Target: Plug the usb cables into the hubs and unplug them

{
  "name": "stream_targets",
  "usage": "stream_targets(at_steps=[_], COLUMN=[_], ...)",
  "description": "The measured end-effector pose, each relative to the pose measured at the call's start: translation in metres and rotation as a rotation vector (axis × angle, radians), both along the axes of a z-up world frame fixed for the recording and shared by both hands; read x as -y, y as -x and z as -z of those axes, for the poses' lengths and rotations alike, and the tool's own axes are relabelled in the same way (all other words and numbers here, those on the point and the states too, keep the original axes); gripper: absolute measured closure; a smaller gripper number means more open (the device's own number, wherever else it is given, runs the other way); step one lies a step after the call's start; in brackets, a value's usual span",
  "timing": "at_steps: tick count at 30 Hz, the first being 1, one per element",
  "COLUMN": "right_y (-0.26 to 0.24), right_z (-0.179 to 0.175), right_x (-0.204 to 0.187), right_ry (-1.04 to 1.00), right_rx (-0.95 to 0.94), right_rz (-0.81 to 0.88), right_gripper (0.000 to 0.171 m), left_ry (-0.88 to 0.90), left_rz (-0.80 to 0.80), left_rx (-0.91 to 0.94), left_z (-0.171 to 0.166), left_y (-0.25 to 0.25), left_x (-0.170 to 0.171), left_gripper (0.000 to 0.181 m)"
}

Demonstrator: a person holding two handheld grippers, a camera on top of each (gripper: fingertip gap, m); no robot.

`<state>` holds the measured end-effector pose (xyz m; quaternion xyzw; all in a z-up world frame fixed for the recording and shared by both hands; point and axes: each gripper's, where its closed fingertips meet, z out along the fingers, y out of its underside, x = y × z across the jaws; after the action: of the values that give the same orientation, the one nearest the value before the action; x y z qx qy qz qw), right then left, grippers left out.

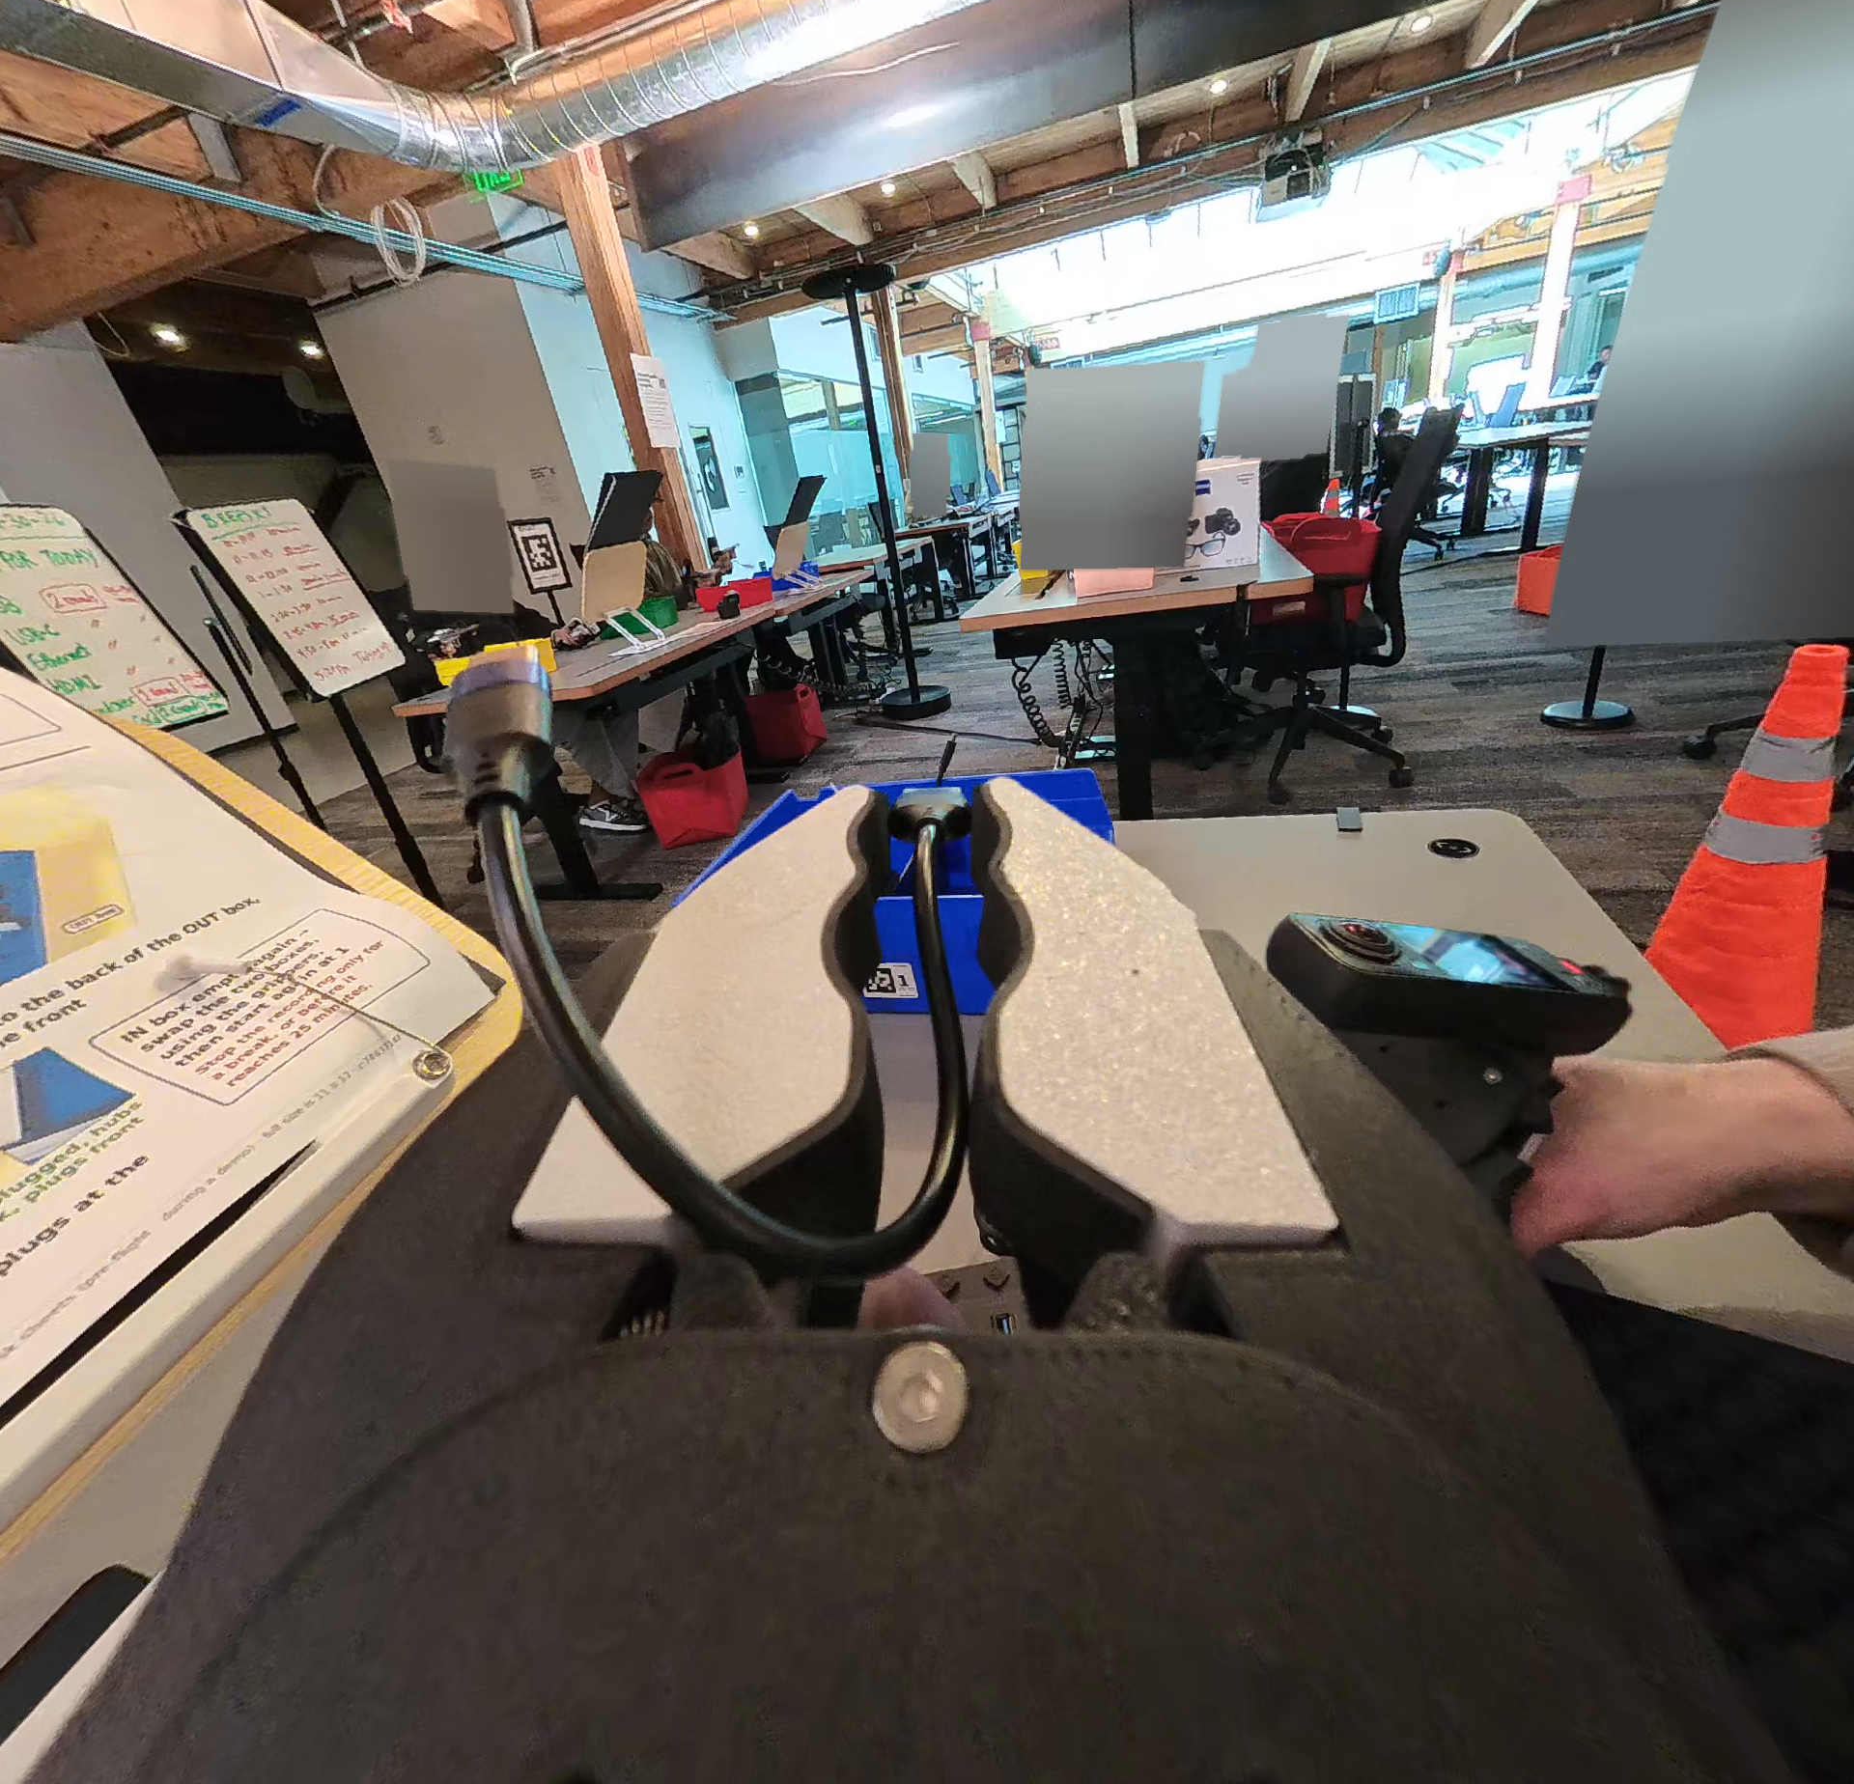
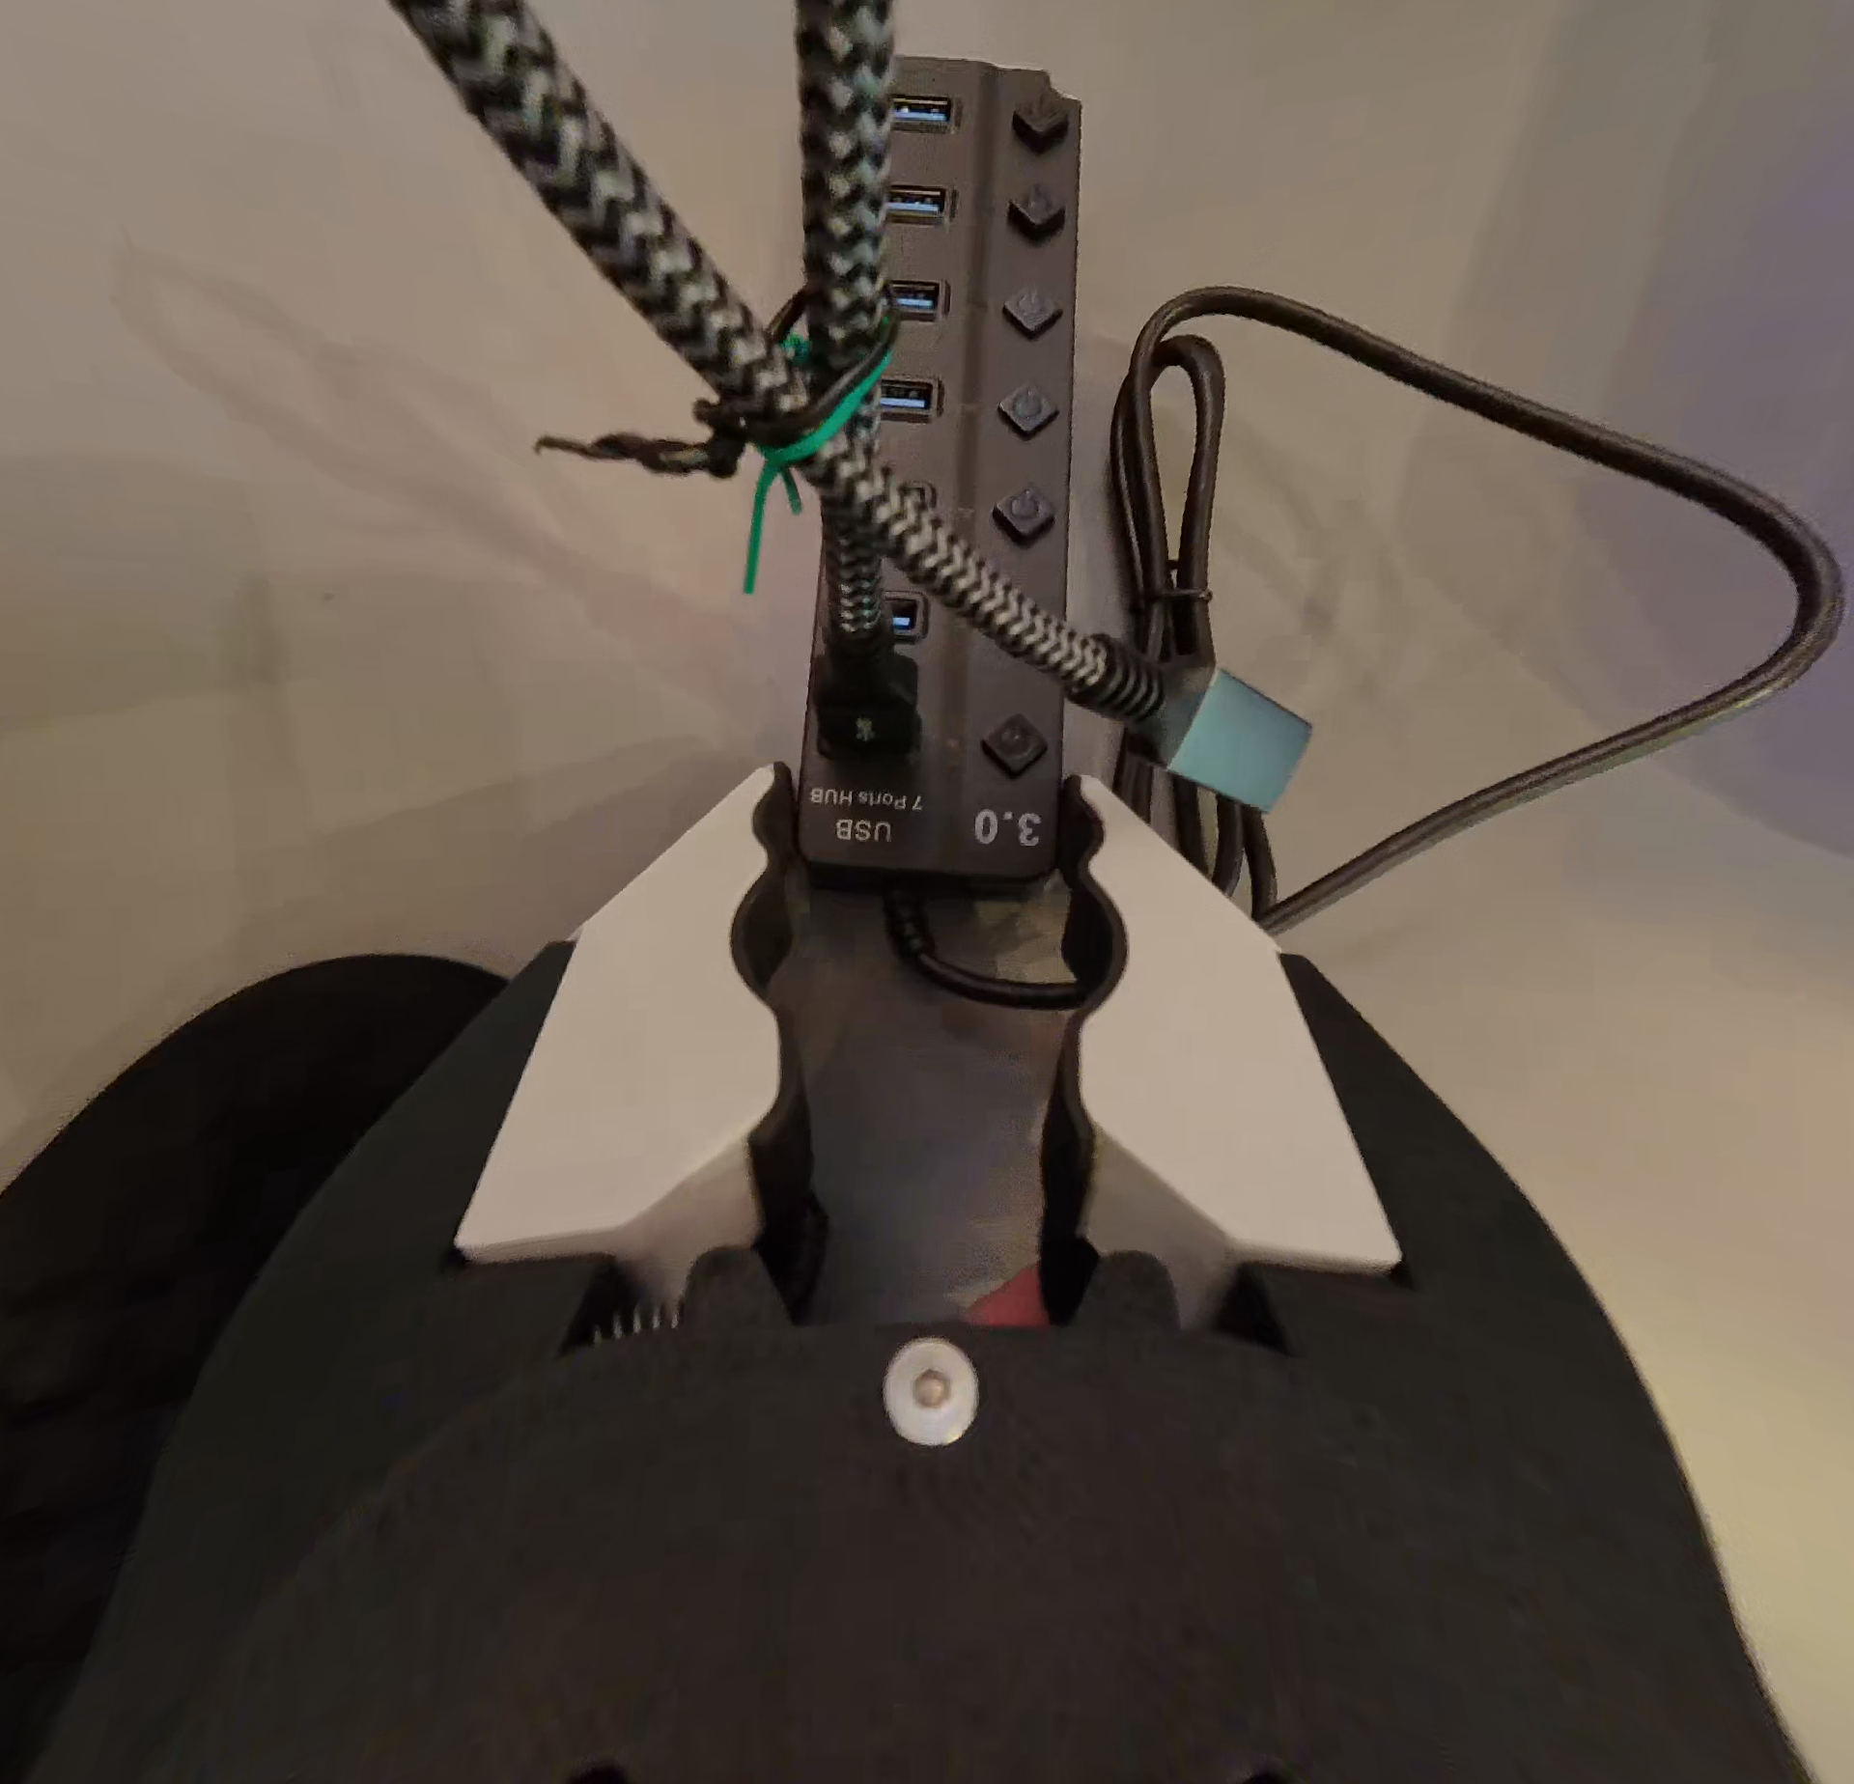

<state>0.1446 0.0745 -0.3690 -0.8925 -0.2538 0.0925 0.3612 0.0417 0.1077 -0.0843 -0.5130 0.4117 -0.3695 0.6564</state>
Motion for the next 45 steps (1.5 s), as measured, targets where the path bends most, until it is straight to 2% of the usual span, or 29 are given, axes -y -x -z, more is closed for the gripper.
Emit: stream_targets(at_steps=[7, 19, 27, 37, 42, 45], right_y=[0.001, -0.034, -0.039, -0.02, -0.003, 0.008], right_z=[-0.006, -0.067, -0.11, -0.141, -0.142, -0.141], right_x=[-0.003, 0.011, 0.019, 0.018, 0.016, 0.01], right_ry=[-0.01, 0.018, 0.099, 0.28, 0.422, 0.463], right_rx=[-0.03, 0.092, 0.24, 0.5, 0.64, 0.643], right_rz=[-0.048, -0.21, -0.397, -0.671, -0.822, -0.856], right_gripper=[0.12, 0.121, 0.121, 0.121, 0.121, 0.121], left_ry=[-0.006, 0.01, 0.018, 0.008, 0.006, 0.008], left_rz=[-0.007, -0.027, -0.026, -0.042, -0.059, -0.077], left_rx=[0.001, -0.04, -0.045, -0.039, -0.029, -0.014], left_z=[-0.002, 0.014, 0.017, 0.011, 0.006, 0.003], left_y=[0.004, 0.0, -0.001, 0.007, 0.017, 0.026], left_x=[-0.001, -0.011, -0.013, -0.015, -0.02, -0.025], left_gripper=[0.166, 0.166, 0.166, 0.166, 0.166, 0.166])
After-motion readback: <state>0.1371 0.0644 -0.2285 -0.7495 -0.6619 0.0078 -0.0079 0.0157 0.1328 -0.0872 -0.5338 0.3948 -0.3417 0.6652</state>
